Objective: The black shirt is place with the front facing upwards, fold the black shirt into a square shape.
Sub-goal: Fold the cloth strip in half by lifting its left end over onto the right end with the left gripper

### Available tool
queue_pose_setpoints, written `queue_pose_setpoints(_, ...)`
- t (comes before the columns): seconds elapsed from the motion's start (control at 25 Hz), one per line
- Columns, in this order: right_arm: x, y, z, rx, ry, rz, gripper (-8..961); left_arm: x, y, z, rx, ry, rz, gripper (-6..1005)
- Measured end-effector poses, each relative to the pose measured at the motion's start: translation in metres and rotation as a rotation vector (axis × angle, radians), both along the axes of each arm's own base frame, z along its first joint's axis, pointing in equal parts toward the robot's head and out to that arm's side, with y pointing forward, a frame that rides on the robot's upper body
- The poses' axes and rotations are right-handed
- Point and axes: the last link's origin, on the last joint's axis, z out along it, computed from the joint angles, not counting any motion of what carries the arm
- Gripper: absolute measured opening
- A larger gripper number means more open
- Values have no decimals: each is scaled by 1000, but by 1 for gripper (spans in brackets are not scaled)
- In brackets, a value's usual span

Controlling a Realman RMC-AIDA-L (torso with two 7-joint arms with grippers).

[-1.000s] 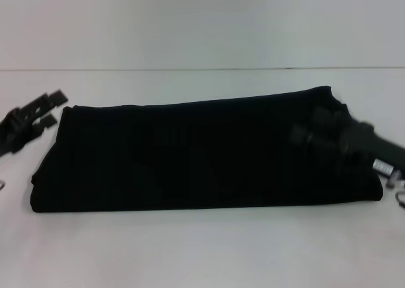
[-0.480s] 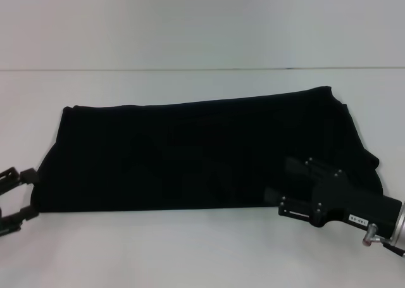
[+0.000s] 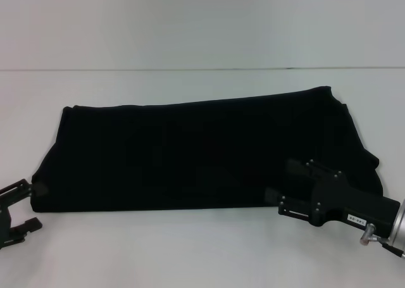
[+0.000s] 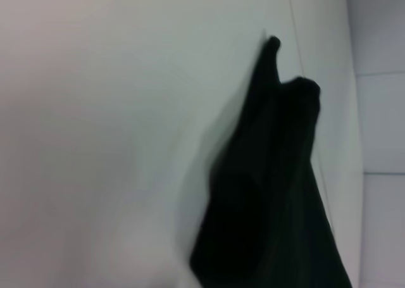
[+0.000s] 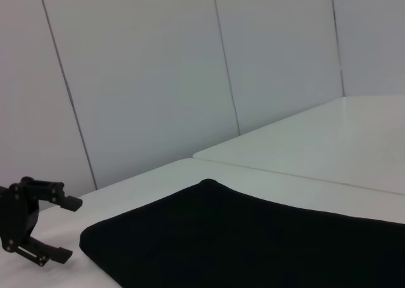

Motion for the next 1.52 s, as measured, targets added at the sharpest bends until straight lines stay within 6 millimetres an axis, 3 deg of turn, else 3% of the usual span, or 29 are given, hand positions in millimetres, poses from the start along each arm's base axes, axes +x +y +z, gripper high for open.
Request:
queue_pose_setpoints(0.88,-1,1,0,0,2,2,907,-5,16,0,24,63,47,875)
queue_pose_setpoints(1.52,-1,1,1,4,12,-1,908,8,44,-10,1,104,5,842)
